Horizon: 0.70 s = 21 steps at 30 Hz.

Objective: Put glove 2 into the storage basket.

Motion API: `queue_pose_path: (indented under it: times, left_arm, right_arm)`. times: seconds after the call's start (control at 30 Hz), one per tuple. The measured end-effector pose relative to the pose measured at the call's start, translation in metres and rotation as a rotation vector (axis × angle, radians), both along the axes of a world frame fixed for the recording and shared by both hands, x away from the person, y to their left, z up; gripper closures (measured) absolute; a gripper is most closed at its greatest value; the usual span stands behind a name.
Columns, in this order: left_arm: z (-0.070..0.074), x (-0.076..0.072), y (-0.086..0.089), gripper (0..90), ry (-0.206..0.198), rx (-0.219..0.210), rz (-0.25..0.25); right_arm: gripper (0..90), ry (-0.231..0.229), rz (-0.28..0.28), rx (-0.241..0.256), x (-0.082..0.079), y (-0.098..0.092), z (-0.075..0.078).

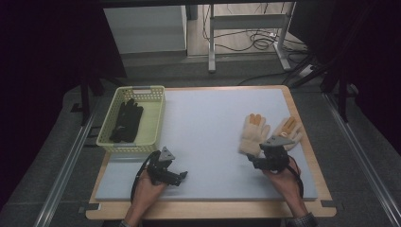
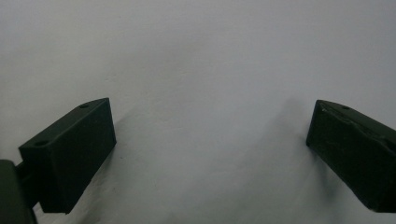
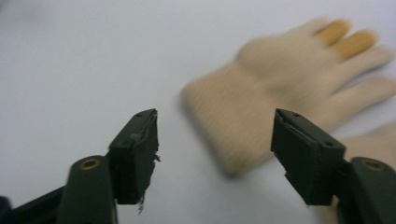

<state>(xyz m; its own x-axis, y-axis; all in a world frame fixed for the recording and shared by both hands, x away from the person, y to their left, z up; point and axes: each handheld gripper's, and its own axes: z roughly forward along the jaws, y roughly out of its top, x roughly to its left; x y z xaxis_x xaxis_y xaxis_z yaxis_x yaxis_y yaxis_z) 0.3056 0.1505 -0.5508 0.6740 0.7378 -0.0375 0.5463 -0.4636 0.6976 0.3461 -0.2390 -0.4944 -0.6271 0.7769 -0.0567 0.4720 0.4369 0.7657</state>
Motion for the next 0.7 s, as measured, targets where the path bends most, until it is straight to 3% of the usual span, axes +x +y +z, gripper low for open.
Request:
queue_pose_path:
  times: [0.1, 0.23, 0.3, 0.43, 0.53, 0.6, 0.7]
  left_arm:
    - [0.000, 0.000, 0.000, 1.6, 0.000, 0.000, 0.000]
    - [0.000, 0.000, 0.000, 1.6, 0.000, 0.000, 0.000]
    - [0.000, 0.000, 0.000, 1.6, 0.001, -0.001, 0.001]
    - [0.000, 0.000, 0.000, 1.6, 0.000, -0.001, 0.001]
    - [0.000, 0.000, 0.000, 1.6, 0.000, -0.001, 0.001]
    - [0.000, 0.000, 0.000, 1.6, 0.001, -0.002, 0.001]
    - [0.000, 0.000, 0.000, 1.6, 0.000, -0.002, 0.000]
  right_arm:
    - [41.9, -0.018, -0.015, -0.011, 0.020, 0.001, 0.013]
    - [43.6, -0.026, -0.029, -0.044, 0.045, 0.003, 0.017]
    - [38.9, -0.017, -0.040, -0.048, 0.059, 0.003, 0.014]
    - [25.0, 0.042, -0.057, -0.036, 0.084, 0.005, -0.002]
    - [22.8, 0.061, -0.052, -0.061, 0.093, 0.008, -0.014]
    - [24.3, 0.072, -0.047, -0.080, 0.096, 0.010, -0.021]
    - [39.3, 0.082, -0.036, -0.061, 0.095, 0.012, -0.025]
